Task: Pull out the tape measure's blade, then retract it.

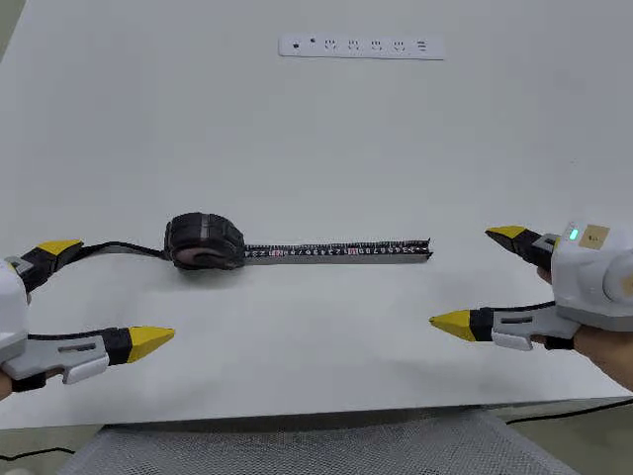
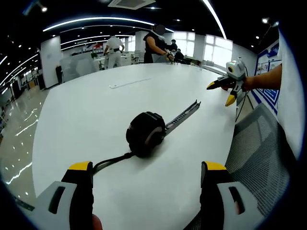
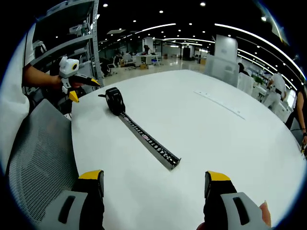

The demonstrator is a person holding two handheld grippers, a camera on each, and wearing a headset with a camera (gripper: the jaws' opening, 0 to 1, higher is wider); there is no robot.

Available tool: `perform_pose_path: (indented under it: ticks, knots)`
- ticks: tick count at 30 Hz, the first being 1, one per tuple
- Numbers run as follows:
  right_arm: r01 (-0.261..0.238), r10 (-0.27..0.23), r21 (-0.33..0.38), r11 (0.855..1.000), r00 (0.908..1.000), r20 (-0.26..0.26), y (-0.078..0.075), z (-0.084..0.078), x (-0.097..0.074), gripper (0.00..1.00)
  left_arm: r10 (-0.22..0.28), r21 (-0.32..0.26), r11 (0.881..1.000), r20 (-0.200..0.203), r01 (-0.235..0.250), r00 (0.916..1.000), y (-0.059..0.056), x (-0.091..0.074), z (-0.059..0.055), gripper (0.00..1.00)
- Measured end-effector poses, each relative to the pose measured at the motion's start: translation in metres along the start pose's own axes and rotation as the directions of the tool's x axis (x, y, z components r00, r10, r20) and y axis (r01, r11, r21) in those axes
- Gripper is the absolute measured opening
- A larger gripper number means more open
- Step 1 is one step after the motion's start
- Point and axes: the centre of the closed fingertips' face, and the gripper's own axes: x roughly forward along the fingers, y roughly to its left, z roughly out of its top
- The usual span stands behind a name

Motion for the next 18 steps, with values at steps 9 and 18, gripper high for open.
perform_pose_path:
  ticks: [9, 18]
  knots:
    - [0.02, -0.021, 0.025, 0.999, 0.9995, 0.025, 0.009, 0.001, -0.015, 0.9, 0.023, -0.033, 0.999, 0.019, -0.022, 0.9996, -0.004, -0.015, -0.003, 0.93]
    - [0.044, -0.046, 0.061, 0.997, 0.9982, 0.037, 0.01, -0.005, -0.033, 0.95, 0.028, -0.071, 0.997, 0.057, -0.024, 0.998, -0.013, -0.026, -0.001, 0.99]
